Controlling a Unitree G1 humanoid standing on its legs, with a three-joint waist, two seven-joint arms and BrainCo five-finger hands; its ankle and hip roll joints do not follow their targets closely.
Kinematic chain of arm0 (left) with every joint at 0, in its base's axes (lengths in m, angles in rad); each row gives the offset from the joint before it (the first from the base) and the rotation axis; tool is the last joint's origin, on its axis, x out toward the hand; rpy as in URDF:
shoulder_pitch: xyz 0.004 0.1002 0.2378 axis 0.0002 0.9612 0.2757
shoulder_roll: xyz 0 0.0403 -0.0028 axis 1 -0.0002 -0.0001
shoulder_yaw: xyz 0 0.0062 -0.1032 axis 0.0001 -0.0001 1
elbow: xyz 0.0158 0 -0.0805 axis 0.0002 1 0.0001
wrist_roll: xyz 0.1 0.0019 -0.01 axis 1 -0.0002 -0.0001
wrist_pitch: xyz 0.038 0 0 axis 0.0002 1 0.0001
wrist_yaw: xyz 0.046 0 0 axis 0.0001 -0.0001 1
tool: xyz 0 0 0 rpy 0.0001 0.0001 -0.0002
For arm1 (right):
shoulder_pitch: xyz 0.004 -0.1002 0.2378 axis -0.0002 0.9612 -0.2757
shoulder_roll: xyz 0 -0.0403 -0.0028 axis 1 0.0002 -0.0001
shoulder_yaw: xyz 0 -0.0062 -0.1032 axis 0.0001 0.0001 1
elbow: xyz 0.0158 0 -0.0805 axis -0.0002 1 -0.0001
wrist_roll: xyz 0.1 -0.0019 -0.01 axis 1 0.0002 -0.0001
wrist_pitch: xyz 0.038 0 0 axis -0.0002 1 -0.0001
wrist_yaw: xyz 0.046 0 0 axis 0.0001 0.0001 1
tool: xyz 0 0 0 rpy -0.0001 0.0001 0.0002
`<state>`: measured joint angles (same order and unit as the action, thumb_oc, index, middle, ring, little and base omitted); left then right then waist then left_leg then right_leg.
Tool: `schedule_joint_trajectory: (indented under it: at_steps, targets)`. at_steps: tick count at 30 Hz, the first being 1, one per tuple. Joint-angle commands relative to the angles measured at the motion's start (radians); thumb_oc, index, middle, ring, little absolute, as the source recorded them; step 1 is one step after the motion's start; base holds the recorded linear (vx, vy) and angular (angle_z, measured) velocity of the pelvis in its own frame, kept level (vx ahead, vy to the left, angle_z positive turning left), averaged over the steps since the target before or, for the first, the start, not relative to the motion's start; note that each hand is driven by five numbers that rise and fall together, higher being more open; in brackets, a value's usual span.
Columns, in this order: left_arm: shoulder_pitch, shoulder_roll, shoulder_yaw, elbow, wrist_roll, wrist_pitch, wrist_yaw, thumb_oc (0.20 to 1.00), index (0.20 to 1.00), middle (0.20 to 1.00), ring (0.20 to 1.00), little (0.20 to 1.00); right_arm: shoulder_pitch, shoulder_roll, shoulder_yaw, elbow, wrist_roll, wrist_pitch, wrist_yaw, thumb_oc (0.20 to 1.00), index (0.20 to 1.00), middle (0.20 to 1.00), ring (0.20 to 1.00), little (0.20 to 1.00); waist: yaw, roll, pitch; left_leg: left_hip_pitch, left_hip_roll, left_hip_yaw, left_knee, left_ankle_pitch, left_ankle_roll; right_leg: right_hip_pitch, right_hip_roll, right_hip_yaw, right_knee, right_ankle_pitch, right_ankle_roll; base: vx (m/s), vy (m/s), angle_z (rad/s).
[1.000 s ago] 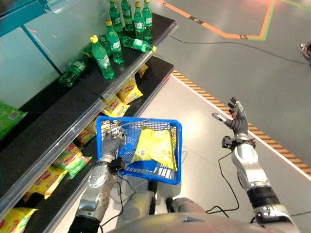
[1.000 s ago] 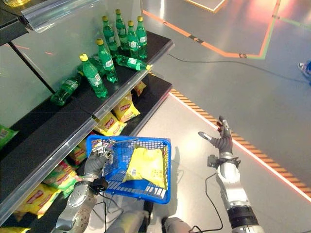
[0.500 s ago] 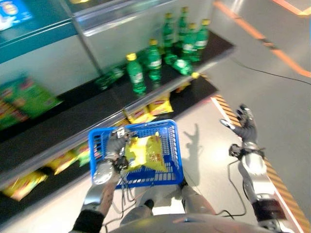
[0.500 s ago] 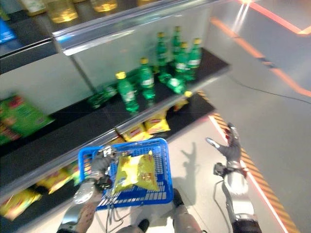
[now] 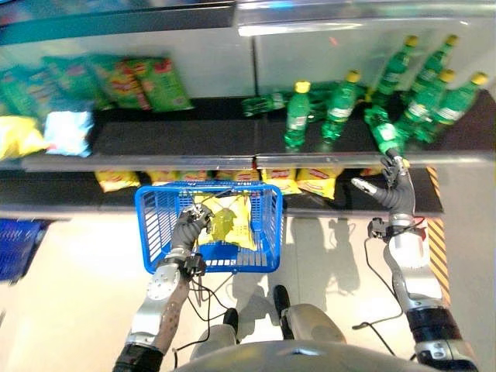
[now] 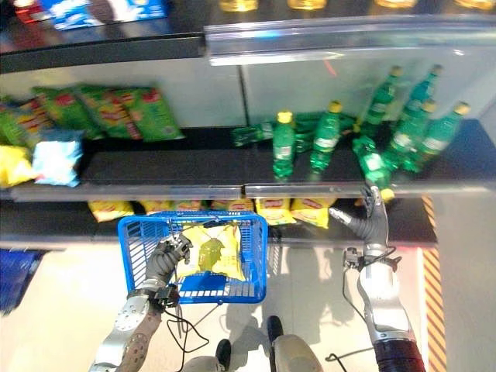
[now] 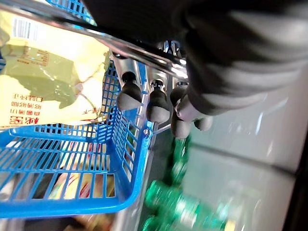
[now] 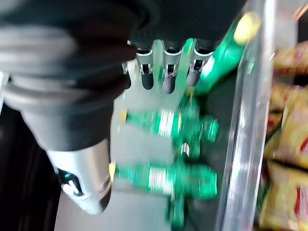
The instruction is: Pick up the snacks into the basket
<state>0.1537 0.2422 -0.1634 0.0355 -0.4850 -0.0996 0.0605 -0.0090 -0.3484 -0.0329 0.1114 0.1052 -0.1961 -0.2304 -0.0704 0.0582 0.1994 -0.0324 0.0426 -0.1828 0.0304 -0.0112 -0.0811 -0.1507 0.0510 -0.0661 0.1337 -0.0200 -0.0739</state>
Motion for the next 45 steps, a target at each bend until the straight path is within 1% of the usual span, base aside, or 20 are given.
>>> schedule_joint_trajectory:
  at_steps: [1, 4, 8, 15, 21, 23, 25, 26, 29, 30, 33, 34, 38, 40, 41, 42, 43, 45]
  targets:
    - [-0.035, 0.046, 0.078, -0.169, 0.004, -0.141, -0.013, 0.2, 0.2, 0.2, 0.2, 0.2, 0.011, 0.007, -0.019, -0.062, -0.014, -0.07, 0.01, 1.0, 1.0, 1.0, 1.0, 1.0, 0.025, -0.054, -0.094, -0.001, -0.055, -0.02, -0.044, 0.004, 0.023, 0.078, -0.107, 0.083, -0.107, -0.001, 0.172, 0.03, -0.021, 0.59]
    - [-0.031, 0.043, 0.073, -0.176, 0.003, -0.138, -0.013, 0.2, 0.2, 0.2, 0.2, 0.2, 0.022, 0.015, -0.02, -0.072, -0.012, -0.067, 0.026, 1.0, 1.0, 1.0, 1.0, 1.0, 0.043, -0.05, -0.098, 0.011, -0.065, -0.042, -0.083, 0.021, 0.027, 0.102, -0.108, 0.052, -0.138, 0.0, 0.175, 0.0, 0.042, 0.24]
    - [-0.035, 0.039, 0.056, -0.181, 0.016, -0.136, -0.012, 0.2, 0.2, 0.2, 0.2, 0.2, 0.026, 0.021, -0.033, -0.07, -0.005, -0.063, 0.029, 1.0, 1.0, 1.0, 1.0, 1.0, 0.063, -0.051, -0.093, 0.019, -0.081, -0.069, -0.094, 0.025, 0.038, 0.13, -0.117, 0.033, -0.164, 0.008, 0.182, -0.01, 0.095, 0.15]
    - [-0.017, 0.045, 0.071, -0.21, 0.008, -0.133, -0.012, 0.2, 0.2, 0.2, 0.2, 0.2, 0.017, 0.028, -0.016, -0.08, -0.01, -0.055, 0.04, 1.0, 1.0, 1.0, 1.0, 1.0, 0.086, -0.081, -0.085, 0.019, -0.093, -0.066, -0.079, 0.006, 0.053, 0.14, -0.126, 0.042, -0.177, 0.018, 0.189, 0.0, 0.053, 0.17]
    - [-0.001, 0.05, 0.069, -0.223, 0.004, -0.134, -0.021, 0.2, 0.2, 0.2, 0.2, 0.2, -0.007, 0.023, -0.016, -0.068, -0.016, -0.053, 0.034, 1.0, 1.0, 1.0, 1.0, 1.0, 0.094, -0.092, -0.071, 0.011, -0.101, -0.068, -0.057, -0.009, 0.064, 0.136, -0.132, 0.047, -0.176, 0.022, 0.192, -0.01, 0.02, -0.05]
    - [0.002, 0.053, 0.069, -0.232, -0.003, -0.137, -0.023, 0.2, 0.2, 0.2, 0.2, 0.2, -0.028, 0.016, -0.02, -0.045, -0.023, -0.05, 0.015, 1.0, 1.0, 1.0, 1.0, 1.0, 0.097, -0.093, -0.064, 0.005, -0.104, -0.067, -0.049, -0.014, 0.067, 0.132, -0.134, 0.049, -0.175, 0.022, 0.193, -0.02, 0.019, -0.06]
    - [0.003, 0.06, 0.069, -0.241, -0.012, -0.142, -0.015, 0.2, 0.2, 0.2, 0.2, 0.2, -0.073, 0.007, -0.035, 0.009, -0.027, -0.044, -0.031, 1.0, 1.0, 1.0, 1.0, 1.0, 0.1, -0.094, -0.049, -0.008, -0.108, -0.063, -0.033, -0.021, 0.07, 0.121, -0.137, 0.055, -0.174, 0.025, 0.193, -0.04, 0.022, -0.04]
    - [0.002, 0.06, 0.069, -0.241, -0.012, -0.142, -0.015, 0.2, 0.2, 0.2, 0.2, 0.2, -0.075, 0.007, -0.034, 0.012, -0.027, -0.045, -0.032, 1.0, 1.0, 1.0, 1.0, 1.0, 0.101, -0.094, -0.048, -0.009, -0.109, -0.062, -0.032, -0.022, 0.07, 0.121, -0.137, 0.055, -0.173, 0.025, 0.193, -0.03, 0.015, -0.04]
    - [0.005, 0.067, 0.072, -0.255, -0.019, -0.147, -0.008, 0.2, 0.2, 0.2, 0.2, 0.2, -0.127, -0.005, -0.055, 0.072, -0.025, -0.038, -0.084, 1.0, 1.0, 1.0, 1.0, 1.0, 0.106, -0.095, -0.033, -0.021, -0.111, -0.059, -0.022, -0.026, 0.073, 0.11, -0.139, 0.06, -0.172, 0.028, 0.194, -0.03, 0.012, -0.04]
    - [0.008, 0.07, 0.076, -0.263, -0.026, -0.15, -0.006, 0.2, 0.2, 0.2, 0.2, 0.2, -0.158, -0.012, -0.067, 0.115, -0.019, -0.032, -0.117, 1.0, 1.0, 1.0, 1.0, 1.0, 0.108, -0.095, -0.029, -0.024, -0.112, -0.056, -0.024, -0.026, 0.074, 0.105, -0.139, 0.064, -0.173, 0.032, 0.195, -0.01, 0.009, -0.03]
    - [0.012, 0.071, 0.076, -0.272, -0.035, -0.153, -0.003, 0.2, 0.2, 0.2, 0.2, 0.2, -0.184, -0.022, -0.076, 0.148, -0.015, -0.029, -0.14, 1.0, 1.0, 1.0, 1.0, 1.0, 0.112, -0.096, -0.026, -0.023, -0.11, -0.053, -0.031, -0.024, 0.074, 0.102, -0.139, 0.067, -0.174, 0.034, 0.197, 0.0, 0.019, -0.05]
    - [0.016, 0.07, 0.071, -0.278, -0.04, -0.155, 0.0, 0.2, 0.2, 0.2, 0.2, 0.2, -0.199, -0.027, -0.091, 0.182, -0.01, -0.024, -0.163, 1.0, 1.0, 1.0, 1.0, 1.0, 0.114, -0.097, -0.03, -0.022, -0.109, -0.052, -0.036, -0.024, 0.074, 0.102, -0.139, 0.07, -0.179, 0.036, 0.198, 0.0, 0.0, 0.0]
    - [0.016, 0.073, 0.063, -0.285, -0.041, -0.156, -0.002, 0.2, 0.2, 0.2, 0.2, 0.2, -0.213, -0.035, -0.094, 0.208, -0.002, -0.026, -0.178, 1.0, 1.0, 1.0, 1.0, 1.0, 0.115, -0.101, -0.032, -0.014, -0.108, -0.053, -0.042, -0.024, 0.075, 0.108, -0.136, 0.077, -0.192, 0.042, 0.199, 0.02, 0.018, -0.07]
    - [0.021, 0.07, 0.06, -0.289, -0.052, -0.154, -0.012, 0.2, 0.2, 0.2, 0.2, 0.2, -0.215, -0.046, -0.093, 0.221, 0.012, -0.027, -0.169, 1.0, 1.0, 1.0, 1.0, 1.0, 0.115, -0.111, -0.047, -0.006, -0.106, -0.045, -0.046, -0.031, 0.076, 0.115, -0.134, 0.089, -0.212, 0.05, 0.205, 0.04, 0.034, -0.15]
    - [0.011, 0.073, 0.06, -0.278, -0.049, -0.148, -0.012, 0.2, 0.2, 0.2, 0.2, 0.2, -0.204, -0.05, -0.094, 0.198, 0.014, -0.03, -0.158, 1.0, 1.0, 1.0, 1.0, 1.0, 0.107, -0.118, -0.039, -0.006, -0.106, -0.04, -0.032, -0.037, 0.078, 0.099, -0.132, 0.094, -0.18, 0.046, 0.205, 0.01, 0.032, -0.16]
    - [0.01, 0.074, 0.06, -0.277, -0.049, -0.149, -0.012, 0.2, 0.2, 0.2, 0.2, 0.2, -0.204, -0.05, -0.094, 0.197, 0.014, -0.029, -0.157, 1.0, 1.0, 1.0, 1.0, 1.0, 0.109, -0.118, -0.039, -0.007, -0.106, -0.039, -0.03, -0.038, 0.078, 0.095, -0.132, 0.095, -0.174, 0.043, 0.205, -0.13, 0.018, -0.17]
    - [-0.019, 0.095, 0.065, -0.259, -0.032, -0.155, -0.002, 0.2, 0.2, 0.2, 0.2, 0.2, -0.213, -0.05, -0.084, 0.17, 0.014, -0.036, -0.141, 1.0, 1.0, 1.0, 1.0, 1.0, 0.099, -0.119, -0.006, -0.023, -0.099, -0.018, 0.003, -0.05, 0.088, 0.03, -0.117, 0.108, -0.063, 0.036, 0.211, -0.13, -0.001, -0.17]
    - [-0.034, 0.102, 0.064, -0.249, -0.024, -0.158, 0.001, 0.2, 0.2, 0.2, 0.2, 0.2, -0.214, -0.046, -0.08, 0.162, 0.013, -0.038, -0.137, 1.0, 1.0, 1.0, 1.0, 1.0, 0.102, -0.118, -0.003, -0.037, -0.096, -0.009, 0.014, -0.054, 0.087, 0.008, -0.115, 0.118, -0.034, 0.026, 0.217, -0.1, -0.058, -0.37]
